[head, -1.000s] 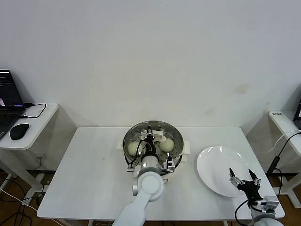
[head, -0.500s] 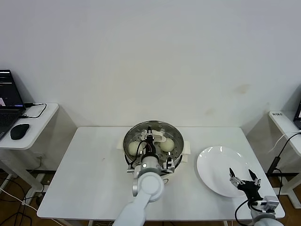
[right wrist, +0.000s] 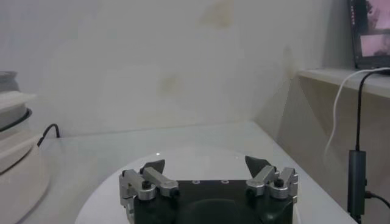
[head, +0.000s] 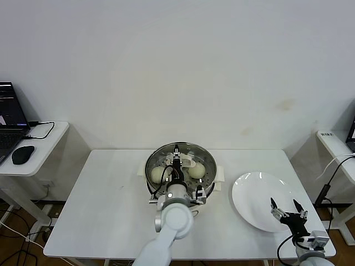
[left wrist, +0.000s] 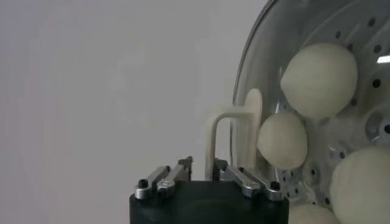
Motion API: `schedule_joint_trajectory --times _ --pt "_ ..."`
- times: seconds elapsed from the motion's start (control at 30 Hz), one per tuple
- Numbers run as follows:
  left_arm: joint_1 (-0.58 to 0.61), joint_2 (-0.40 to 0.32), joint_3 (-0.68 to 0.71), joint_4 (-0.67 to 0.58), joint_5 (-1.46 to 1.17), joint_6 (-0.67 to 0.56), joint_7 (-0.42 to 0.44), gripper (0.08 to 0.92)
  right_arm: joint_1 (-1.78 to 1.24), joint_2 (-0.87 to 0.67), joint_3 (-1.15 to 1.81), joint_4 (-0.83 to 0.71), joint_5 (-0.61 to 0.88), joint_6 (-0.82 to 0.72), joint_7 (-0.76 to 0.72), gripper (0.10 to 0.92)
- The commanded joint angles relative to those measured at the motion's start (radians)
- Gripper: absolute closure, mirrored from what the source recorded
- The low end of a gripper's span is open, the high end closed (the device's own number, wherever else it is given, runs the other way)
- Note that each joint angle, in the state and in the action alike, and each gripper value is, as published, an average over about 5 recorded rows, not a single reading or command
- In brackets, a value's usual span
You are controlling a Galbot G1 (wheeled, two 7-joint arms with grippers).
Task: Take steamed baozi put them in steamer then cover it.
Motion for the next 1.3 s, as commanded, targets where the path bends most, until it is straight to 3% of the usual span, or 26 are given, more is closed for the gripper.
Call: schedule_joint_trajectory --times 0.03,0.27,0.37,0.97,1.3 --pt "0.006 0.009 0.006 -0.055 -0.005 0.002 0.023 0.47 0.0 0.0 0.001 -0.003 0.0 0.002 0.0 0.203" --pt "0.016 0.026 0.015 -0.106 -0.02 0.005 0.05 0.239 -0.002 -0.003 0.003 -0.004 0.001 0.002 -0.001 0.203" --pt "0.024 0.032 0.017 -0.125 -0.029 0.006 0.059 0.189 -0.002 -0.003 0.004 -0.004 0.0 0.002 -0.001 0.203" --pt "0.116 0.094 -0.009 -0.257 -0.054 0.001 0.062 0.177 -0.007 -0.01 0.003 -0.001 0.0 0.0 -0.004 0.203" --pt "0.216 0.255 -0.122 -0.46 -0.239 -0.002 0.013 0.177 -0.041 -0.019 -0.008 0.055 0.0 -0.008 -0.01 0.203"
